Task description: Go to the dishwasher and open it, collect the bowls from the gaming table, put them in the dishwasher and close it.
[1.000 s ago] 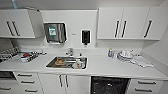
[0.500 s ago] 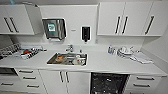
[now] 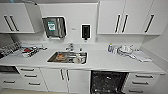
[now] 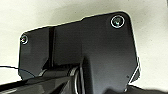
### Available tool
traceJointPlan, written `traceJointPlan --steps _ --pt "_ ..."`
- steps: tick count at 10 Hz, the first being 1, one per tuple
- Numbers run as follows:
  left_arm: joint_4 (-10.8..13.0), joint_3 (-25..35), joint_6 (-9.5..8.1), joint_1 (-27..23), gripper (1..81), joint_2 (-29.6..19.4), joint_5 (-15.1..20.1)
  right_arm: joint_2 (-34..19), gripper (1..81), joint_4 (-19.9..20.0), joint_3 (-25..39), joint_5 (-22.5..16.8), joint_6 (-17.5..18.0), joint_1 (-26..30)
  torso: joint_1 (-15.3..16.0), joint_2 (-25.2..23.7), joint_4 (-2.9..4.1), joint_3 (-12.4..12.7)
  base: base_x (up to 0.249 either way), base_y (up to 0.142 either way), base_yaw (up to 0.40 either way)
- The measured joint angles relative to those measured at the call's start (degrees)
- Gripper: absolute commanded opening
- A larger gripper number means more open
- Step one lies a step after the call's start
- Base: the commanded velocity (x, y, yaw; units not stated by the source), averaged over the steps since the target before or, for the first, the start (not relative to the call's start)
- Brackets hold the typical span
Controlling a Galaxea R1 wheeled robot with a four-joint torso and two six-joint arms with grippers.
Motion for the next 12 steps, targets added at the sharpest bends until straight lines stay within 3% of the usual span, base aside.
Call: traceJointPlan --steps 4,8,12 --pt "0.0 0.0 0.0 0.0 81.1 -0.2 0.0 0.0 81.1 0.0 0.0 0.1 0.0 -0.1 -5.0 7.5 0.0 2.7 0.0 0.0 0.0" --pt "0.0 0.0 0.02 0.2 81.1 -0.2 0.0 0.0 81.1 0.0 0.0 0.2 0.0 -0.4 -5.7 8.4 0.0 5.8 0.0 0.0 0.0" --pt "0.0 0.0 0.0 0.3 81.1 0.1 0.1 0.0 81.1 0.0 0.0 0.1 0.0 -0.6 -5.7 8.4 0.0 5.9 0.0 0.0 0.0"
